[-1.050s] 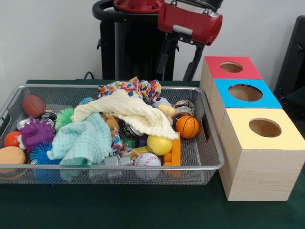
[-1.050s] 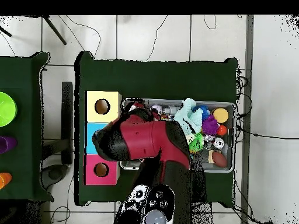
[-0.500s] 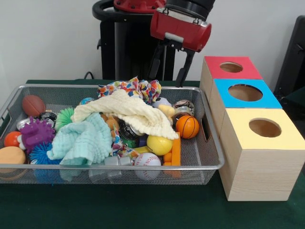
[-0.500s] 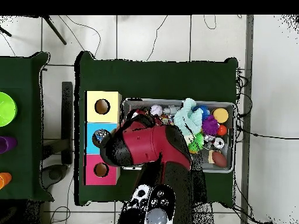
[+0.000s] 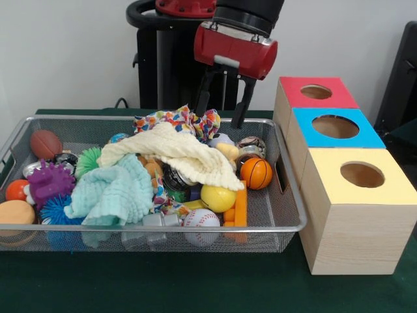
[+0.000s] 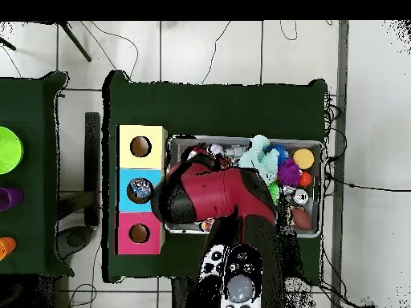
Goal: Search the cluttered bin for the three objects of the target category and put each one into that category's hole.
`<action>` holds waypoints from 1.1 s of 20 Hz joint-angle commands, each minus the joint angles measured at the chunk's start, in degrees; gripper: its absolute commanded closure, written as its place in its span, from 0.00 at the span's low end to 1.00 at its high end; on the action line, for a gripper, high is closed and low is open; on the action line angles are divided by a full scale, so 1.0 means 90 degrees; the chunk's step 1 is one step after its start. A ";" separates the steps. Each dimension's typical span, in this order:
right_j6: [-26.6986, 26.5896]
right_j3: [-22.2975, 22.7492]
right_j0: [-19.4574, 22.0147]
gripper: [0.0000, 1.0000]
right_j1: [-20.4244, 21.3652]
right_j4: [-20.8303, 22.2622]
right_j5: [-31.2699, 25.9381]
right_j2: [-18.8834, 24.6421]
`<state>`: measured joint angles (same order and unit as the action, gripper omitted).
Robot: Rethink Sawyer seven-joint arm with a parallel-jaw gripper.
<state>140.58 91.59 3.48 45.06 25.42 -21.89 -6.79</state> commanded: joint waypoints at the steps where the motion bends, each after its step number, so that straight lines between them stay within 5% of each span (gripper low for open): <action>1: -0.0776 0.0383 -0.0388 0.00 0.0128 0.0402 -0.0705 0.0467; 6: -0.0596 0.0492 -0.0372 0.00 -0.0033 0.0473 -0.0269 0.0410; 14: -0.1761 0.0502 0.0577 0.00 0.0389 0.0224 -0.0868 0.1230; 20: -0.1112 0.0602 0.0161 0.00 0.0558 0.0307 -0.1060 0.0970; 22: -0.1205 0.0683 0.0334 0.00 0.0530 0.0308 -0.0935 0.1101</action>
<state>140.57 91.61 5.54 48.77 25.43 -24.41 -2.07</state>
